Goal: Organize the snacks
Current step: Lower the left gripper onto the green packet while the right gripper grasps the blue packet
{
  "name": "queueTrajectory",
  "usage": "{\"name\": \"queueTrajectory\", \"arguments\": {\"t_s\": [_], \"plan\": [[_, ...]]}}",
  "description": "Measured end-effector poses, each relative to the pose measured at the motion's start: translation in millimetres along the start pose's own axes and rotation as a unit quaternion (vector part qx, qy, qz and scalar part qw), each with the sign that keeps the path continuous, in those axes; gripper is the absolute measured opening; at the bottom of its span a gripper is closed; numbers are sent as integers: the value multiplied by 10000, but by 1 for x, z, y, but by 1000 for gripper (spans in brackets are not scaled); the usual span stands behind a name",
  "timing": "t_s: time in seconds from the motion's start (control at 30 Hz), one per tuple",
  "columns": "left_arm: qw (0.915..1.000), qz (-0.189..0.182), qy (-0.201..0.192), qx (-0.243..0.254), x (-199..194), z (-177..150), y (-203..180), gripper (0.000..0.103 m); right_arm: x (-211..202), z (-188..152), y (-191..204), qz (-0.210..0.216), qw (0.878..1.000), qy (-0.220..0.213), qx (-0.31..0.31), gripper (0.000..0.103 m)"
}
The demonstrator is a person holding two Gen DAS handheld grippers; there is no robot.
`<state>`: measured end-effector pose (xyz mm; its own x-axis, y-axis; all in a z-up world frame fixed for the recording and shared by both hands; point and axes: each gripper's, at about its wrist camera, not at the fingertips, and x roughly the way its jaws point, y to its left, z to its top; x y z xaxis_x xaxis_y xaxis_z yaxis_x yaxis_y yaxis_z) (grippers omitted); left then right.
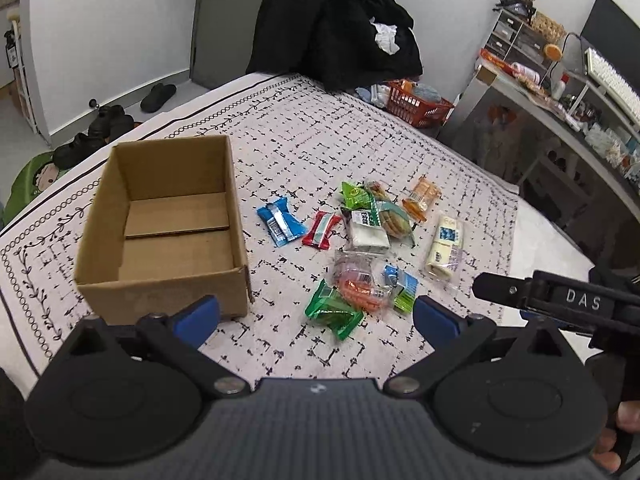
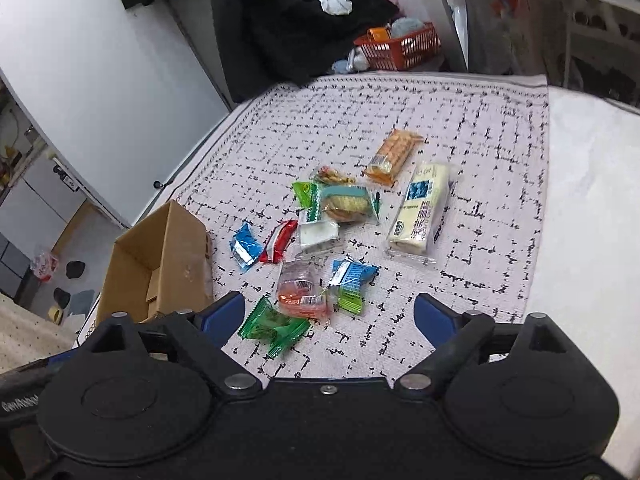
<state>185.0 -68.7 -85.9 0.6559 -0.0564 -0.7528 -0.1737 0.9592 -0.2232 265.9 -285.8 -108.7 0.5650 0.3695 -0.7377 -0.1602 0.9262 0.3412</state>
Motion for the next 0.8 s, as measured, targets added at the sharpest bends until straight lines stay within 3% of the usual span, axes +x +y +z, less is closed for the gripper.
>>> {"name": "queueTrajectory", "arguments": {"t_s": [0.17, 0.37, 0.5, 0.8], "plan": [[9998, 142, 115, -112, 27, 1, -3, 103, 26, 5, -12, 34, 9996, 189, 205, 86], [9980, 58, 435, -449, 61, 0, -4, 102, 54, 11, -30, 175, 9969, 481, 600, 69], [9973, 75, 517, -523, 81, 0, -8, 100, 71, 13, -37, 276, 9944, 702, 739, 63], [9938, 195, 821, -727, 124, 0, -10, 88, 107, 18, -49, 340, 9889, 1073, 973, 58]]}}
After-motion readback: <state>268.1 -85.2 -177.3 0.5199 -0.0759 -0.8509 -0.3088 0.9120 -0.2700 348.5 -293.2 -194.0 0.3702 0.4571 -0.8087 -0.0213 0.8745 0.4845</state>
